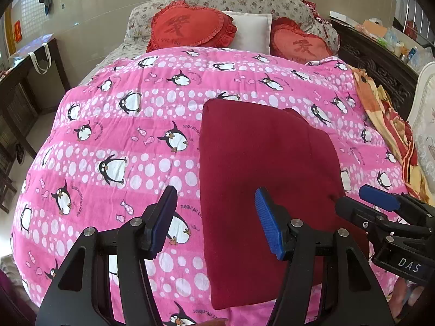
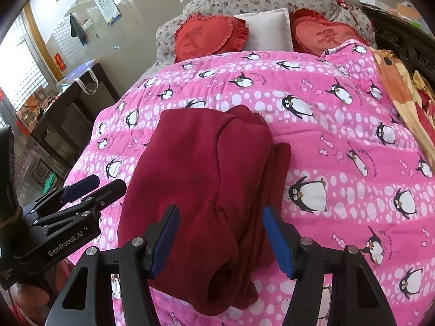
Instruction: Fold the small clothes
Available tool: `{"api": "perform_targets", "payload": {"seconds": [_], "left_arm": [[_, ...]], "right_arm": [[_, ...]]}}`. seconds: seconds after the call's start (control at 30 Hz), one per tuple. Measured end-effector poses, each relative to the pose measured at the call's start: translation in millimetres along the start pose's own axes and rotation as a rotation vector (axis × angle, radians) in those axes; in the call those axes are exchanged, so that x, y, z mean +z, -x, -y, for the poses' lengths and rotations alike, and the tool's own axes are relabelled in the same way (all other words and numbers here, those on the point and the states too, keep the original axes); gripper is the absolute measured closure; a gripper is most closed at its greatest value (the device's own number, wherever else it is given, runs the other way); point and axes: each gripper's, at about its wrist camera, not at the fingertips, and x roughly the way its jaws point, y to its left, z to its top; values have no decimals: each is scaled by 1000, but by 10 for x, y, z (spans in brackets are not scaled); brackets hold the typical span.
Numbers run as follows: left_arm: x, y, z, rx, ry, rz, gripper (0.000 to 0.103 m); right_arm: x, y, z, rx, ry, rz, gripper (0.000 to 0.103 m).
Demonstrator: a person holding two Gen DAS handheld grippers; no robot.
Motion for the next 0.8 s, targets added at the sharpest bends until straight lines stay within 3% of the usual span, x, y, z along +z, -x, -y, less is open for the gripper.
{"api": "perform_targets", "payload": {"seconds": [0.5, 0.8], "left_arm": [[-23, -45, -46, 6, 6, -6, 43], [-14, -47, -170, 5, 36, 32, 43]], "right_arm": [[-15, -40, -18, 3, 1, -15, 41], [-20, -100, 36, 8, -7, -27, 41]]}}
